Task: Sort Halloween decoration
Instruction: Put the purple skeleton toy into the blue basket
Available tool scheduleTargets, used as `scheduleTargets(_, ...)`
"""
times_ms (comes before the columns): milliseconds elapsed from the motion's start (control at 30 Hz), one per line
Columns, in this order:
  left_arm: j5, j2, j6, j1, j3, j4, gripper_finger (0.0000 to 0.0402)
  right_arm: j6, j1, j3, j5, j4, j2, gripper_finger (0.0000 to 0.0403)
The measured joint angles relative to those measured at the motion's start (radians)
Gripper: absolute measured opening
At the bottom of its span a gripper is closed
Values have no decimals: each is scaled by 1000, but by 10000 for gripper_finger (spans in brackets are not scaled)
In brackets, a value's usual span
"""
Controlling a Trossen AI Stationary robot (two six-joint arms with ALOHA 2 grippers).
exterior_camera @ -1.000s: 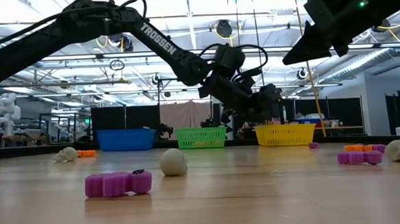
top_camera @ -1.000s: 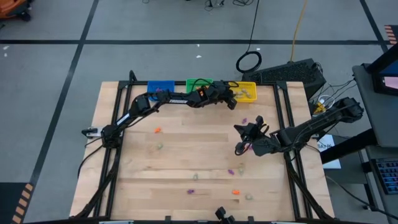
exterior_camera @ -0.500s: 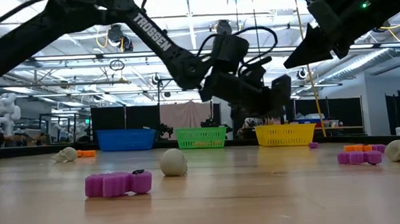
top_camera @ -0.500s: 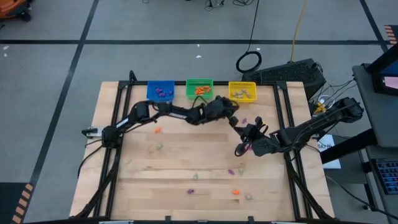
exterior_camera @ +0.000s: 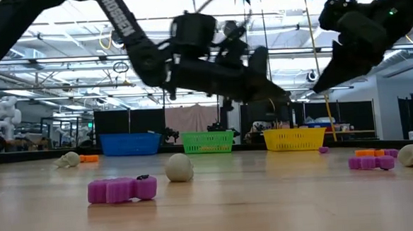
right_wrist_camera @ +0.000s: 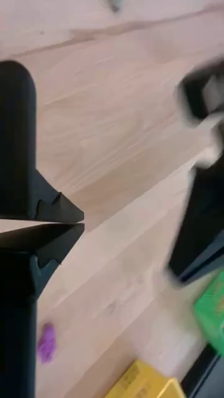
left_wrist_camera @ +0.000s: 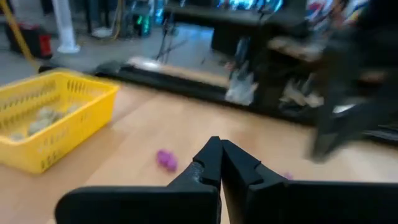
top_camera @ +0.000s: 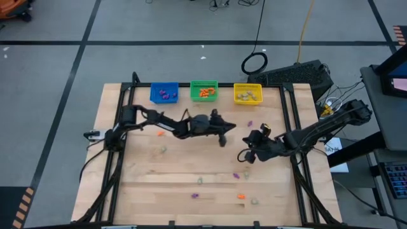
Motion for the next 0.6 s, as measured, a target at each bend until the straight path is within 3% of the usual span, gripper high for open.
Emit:
scheduleTargets(267,56,-111,-3,-11,-283,308,8,113,-1,72,-190,-300,3,35)
scheduleTargets(433,64,-183,5,-11,-421,372,8,140,0,72,-324,-386,24,86)
scheduleTargets(600,65,-219,12,-11,-522,454,8,161,-2,72,-363,-441,81,141)
